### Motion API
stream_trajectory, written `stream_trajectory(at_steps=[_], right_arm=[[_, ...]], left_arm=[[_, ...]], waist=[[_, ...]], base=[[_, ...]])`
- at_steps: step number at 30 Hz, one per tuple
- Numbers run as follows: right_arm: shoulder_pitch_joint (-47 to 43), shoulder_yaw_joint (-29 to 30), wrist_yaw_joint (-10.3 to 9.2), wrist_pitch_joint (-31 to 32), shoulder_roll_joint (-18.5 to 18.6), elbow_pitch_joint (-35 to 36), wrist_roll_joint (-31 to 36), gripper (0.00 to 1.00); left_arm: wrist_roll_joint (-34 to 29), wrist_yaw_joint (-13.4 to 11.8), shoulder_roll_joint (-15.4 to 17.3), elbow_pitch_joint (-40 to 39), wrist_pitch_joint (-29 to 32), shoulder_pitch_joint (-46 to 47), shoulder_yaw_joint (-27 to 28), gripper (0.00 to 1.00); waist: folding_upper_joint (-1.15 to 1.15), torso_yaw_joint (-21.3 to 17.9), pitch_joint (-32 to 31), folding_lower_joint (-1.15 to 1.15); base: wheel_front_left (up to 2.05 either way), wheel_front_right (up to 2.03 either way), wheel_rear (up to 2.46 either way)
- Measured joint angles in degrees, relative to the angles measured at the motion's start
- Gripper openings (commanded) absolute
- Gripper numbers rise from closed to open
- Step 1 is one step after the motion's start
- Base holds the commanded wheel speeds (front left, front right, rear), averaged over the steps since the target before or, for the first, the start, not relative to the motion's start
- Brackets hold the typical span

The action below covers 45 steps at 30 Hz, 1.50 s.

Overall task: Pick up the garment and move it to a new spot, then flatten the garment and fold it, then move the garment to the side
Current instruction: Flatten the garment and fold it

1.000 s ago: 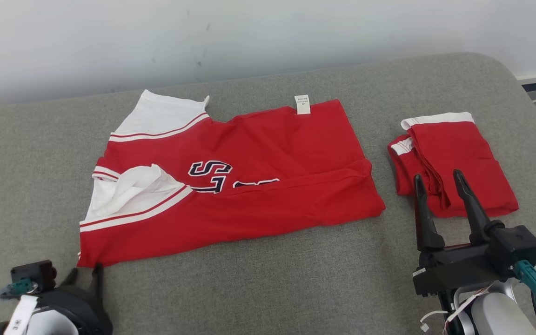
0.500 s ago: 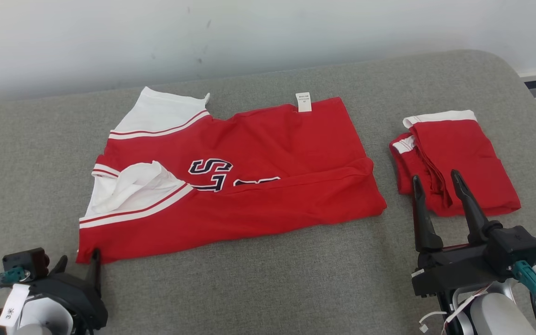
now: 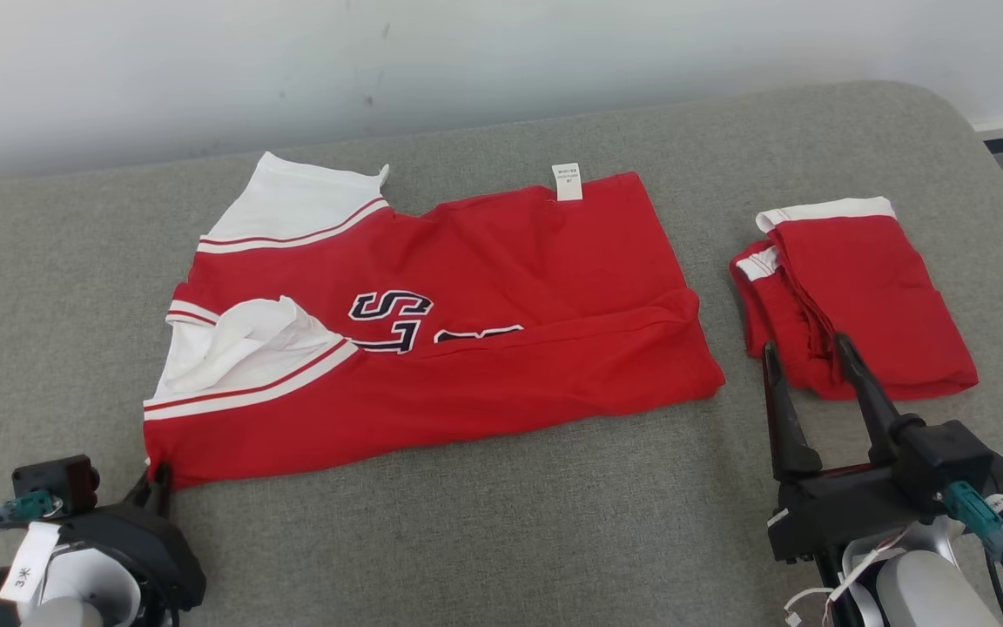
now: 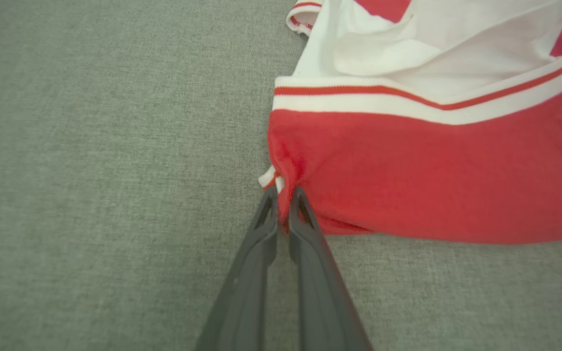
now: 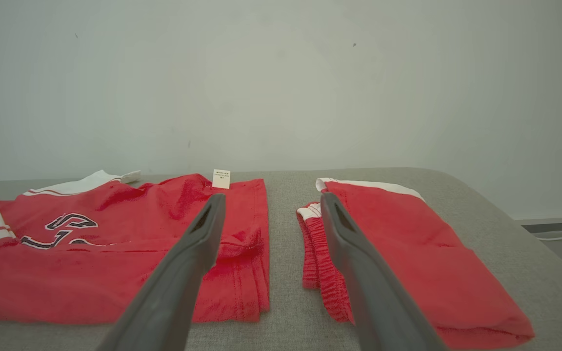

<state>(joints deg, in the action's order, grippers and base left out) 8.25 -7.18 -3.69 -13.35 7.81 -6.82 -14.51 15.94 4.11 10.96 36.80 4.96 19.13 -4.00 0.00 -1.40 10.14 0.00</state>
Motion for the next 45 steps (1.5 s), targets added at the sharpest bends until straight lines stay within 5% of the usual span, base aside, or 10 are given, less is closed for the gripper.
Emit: stream_trajectory(at_steps=[22,39,40,41,42,44,45], right_arm=[[11.31,-3.25,2.25,16.47,-0.23,-20.71,-0.91,1.0],[15.46,-4.08,2.98,17.31,-1.29,-27.24,-1.37,1.0],[15.73,-4.13,3.2,17.29,-1.31,-27.57,-1.37,0.98],[15.93,-4.16,3.2,17.15,-1.33,-27.88,-1.38,0.64],[16.03,-4.17,3.22,16.88,-1.35,-28.14,-1.4,0.43],[16.07,-4.17,3.27,16.88,-1.38,-28.37,-1.43,0.16],[16.08,-4.17,3.36,16.86,-1.44,-28.6,-1.59,0.1]], left_arm=[[-0.01,1.02,-0.83,2.0,-1.04,3.11,-1.67,0.0],[0.15,1.53,-0.93,3.64,-2.56,3.57,-1.82,0.0],[0.15,1.53,-0.94,3.74,-2.57,3.64,-1.85,0.0],[0.15,1.54,-0.94,3.87,-2.79,3.68,-1.88,0.0],[0.15,1.54,-0.96,3.98,-2.85,3.7,-1.91,0.0],[0.15,1.57,-0.97,4.1,-2.98,3.74,-1.94,0.0],[0.15,1.79,-0.96,4.19,-2.99,3.77,-1.94,0.0]], waist=[[0.0,2.35,1.6,0.0],[0.0,2.63,1.95,0.0],[0.0,2.62,1.95,0.0],[0.0,2.62,1.95,0.0],[0.0,2.62,1.95,0.0],[0.0,2.62,1.95,0.0],[0.0,2.63,1.95,0.0]], base=[[0.0,0.0,0.0],[0.0,0.0,0.0],[0.0,0.0,0.0],[0.0,0.0,0.0],[0.0,0.0,0.0],[0.0,0.0,0.0],[0.0,0.0,0.0]])
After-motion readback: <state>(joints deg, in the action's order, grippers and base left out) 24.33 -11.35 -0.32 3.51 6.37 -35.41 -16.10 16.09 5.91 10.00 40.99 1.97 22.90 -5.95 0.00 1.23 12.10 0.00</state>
